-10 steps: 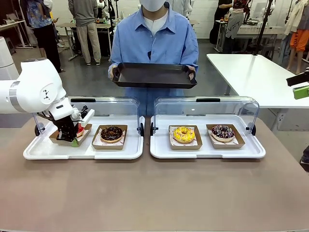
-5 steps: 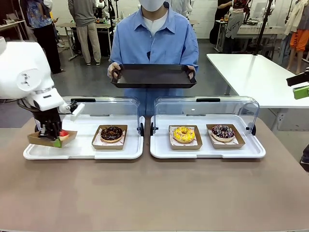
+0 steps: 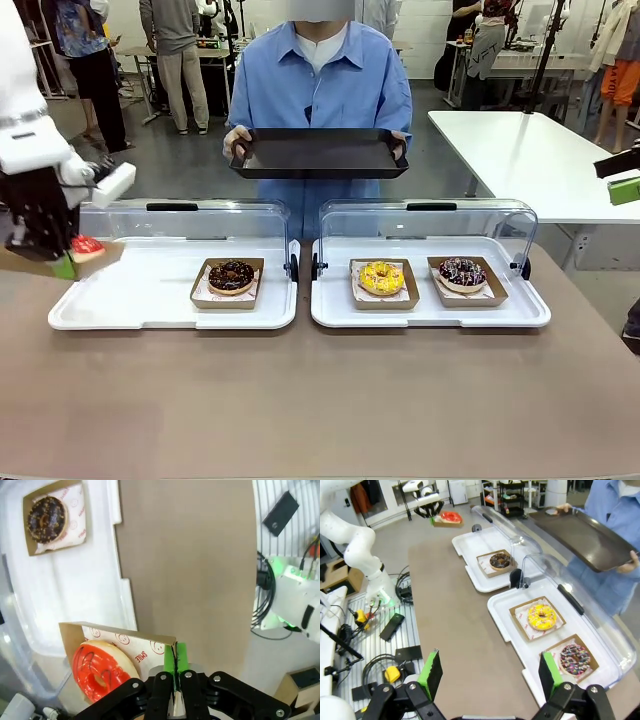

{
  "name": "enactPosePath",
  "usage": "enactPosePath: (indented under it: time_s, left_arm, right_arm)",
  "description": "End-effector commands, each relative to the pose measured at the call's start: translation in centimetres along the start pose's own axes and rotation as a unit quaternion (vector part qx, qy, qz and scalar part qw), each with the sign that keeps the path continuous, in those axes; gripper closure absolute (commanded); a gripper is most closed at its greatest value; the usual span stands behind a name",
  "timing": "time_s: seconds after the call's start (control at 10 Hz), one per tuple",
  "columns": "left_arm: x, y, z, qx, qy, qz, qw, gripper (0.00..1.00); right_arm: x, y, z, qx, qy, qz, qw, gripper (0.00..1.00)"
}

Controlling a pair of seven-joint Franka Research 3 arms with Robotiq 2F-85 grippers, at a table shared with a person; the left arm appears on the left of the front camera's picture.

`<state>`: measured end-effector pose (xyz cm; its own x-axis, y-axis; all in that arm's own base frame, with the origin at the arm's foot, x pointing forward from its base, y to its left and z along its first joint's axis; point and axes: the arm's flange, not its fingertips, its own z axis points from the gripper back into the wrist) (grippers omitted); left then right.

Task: Provide the desired donut to the person.
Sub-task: Pick up and lift the Paper togo box containing the Donut pointed at by the person, then place the picked Paper togo box onto the Handle tray extended by the person.

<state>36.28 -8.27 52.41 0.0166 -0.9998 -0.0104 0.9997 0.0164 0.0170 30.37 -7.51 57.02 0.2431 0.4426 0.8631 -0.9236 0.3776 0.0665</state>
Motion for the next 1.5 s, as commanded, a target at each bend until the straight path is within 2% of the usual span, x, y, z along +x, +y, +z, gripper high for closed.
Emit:
enactPosePath:
  time_s: [0.0,0.2,0.3,0.5,0.6,1.4]
  left_arm:
    - [0.0,0.9,4.1,0.017,0.012,0.010,1.000,1.00]
    - [0.2,0.4,7.0,0.048,0.009,0.039,0.998,1.00]
    - [-0.1,1.8,8.2,0.053,0.003,0.038,0.998,1.00]
    - [-0.5,1.7,6.7,0.043,0.004,0.039,0.998,1.00]
    - [-0.4,1.1,8.6,0.054,-0.006,0.030,0.998,1.00]
    - [-0.4,1.1,8.6,0.054,-0.006,0.030,0.998,1.00]
  right_arm:
    - [0.0,-0.3,-0.1,0.002,-0.014,0.009,1.000,0.00]
    - [0.0,-0.3,-0.1,0.002,-0.014,0.009,1.000,0.00]
    - [0.0,-0.3,-0.1,0.002,-0.014,0.009,1.000,0.00]
    - [0.0,-0.3,-0.1,0.002,-0.014,0.009,1.000,0.00]
    - [0.0,-0.3,-0.1,0.002,-0.014,0.009,1.000,0.00]
    - [0.0,-0.3,-0.1,0.002,-0.014,0.009,1.000,0.00]
